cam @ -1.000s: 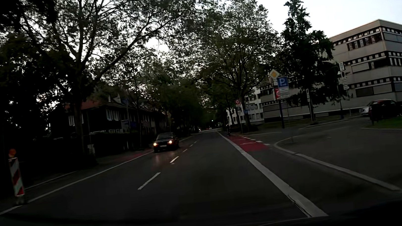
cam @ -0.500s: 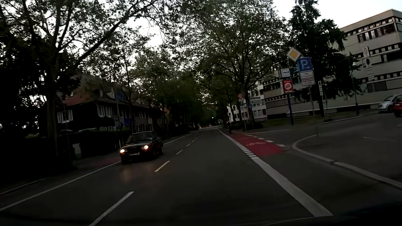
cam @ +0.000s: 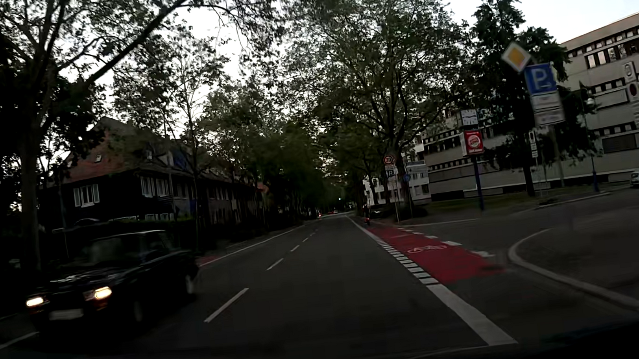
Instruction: Follow the waypoints while adhering to traffic rules and regulations
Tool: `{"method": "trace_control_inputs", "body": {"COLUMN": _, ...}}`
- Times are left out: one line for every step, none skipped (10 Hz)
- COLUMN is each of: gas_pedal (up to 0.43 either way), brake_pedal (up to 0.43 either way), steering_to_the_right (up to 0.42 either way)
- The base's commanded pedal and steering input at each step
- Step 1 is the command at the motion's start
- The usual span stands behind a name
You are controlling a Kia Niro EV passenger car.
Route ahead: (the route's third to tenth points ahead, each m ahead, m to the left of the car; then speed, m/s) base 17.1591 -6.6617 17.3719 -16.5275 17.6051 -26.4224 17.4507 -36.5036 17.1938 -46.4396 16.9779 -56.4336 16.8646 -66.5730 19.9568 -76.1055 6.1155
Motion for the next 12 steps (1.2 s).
{"method": "trace_control_inputs", "body": {"gas_pedal": 0.000, "brake_pedal": 0.213, "steering_to_the_right": -0.002}}
{"method": "trace_control_inputs", "body": {"gas_pedal": 0.000, "brake_pedal": 0.213, "steering_to_the_right": -0.002}}
{"method": "trace_control_inputs", "body": {"gas_pedal": 0.000, "brake_pedal": 0.213, "steering_to_the_right": -0.002}}
{"method": "trace_control_inputs", "body": {"gas_pedal": 0.000, "brake_pedal": 0.213, "steering_to_the_right": 0.000}}
{"method": "trace_control_inputs", "body": {"gas_pedal": 0.000, "brake_pedal": 0.220, "steering_to_the_right": 0.003}}
{"method": "trace_control_inputs", "body": {"gas_pedal": 0.000, "brake_pedal": 0.220, "steering_to_the_right": 0.008}}
{"method": "trace_control_inputs", "body": {"gas_pedal": 0.000, "brake_pedal": 0.220, "steering_to_the_right": 0.018}}
{"method": "trace_control_inputs", "body": {"gas_pedal": 0.000, "brake_pedal": 0.226, "steering_to_the_right": 0.033}}
{"method": "trace_control_inputs", "body": {"gas_pedal": 0.000, "brake_pedal": 0.226, "steering_to_the_right": 0.060}}
{"method": "trace_control_inputs", "body": {"gas_pedal": 0.000, "brake_pedal": 0.220, "steering_to_the_right": 0.095}}
{"method": "trace_control_inputs", "body": {"gas_pedal": 0.000, "brake_pedal": 0.207, "steering_to_the_right": 0.134}}
{"method": "trace_control_inputs", "body": {"gas_pedal": 0.000, "brake_pedal": 0.183, "steering_to_the_right": 0.167}}
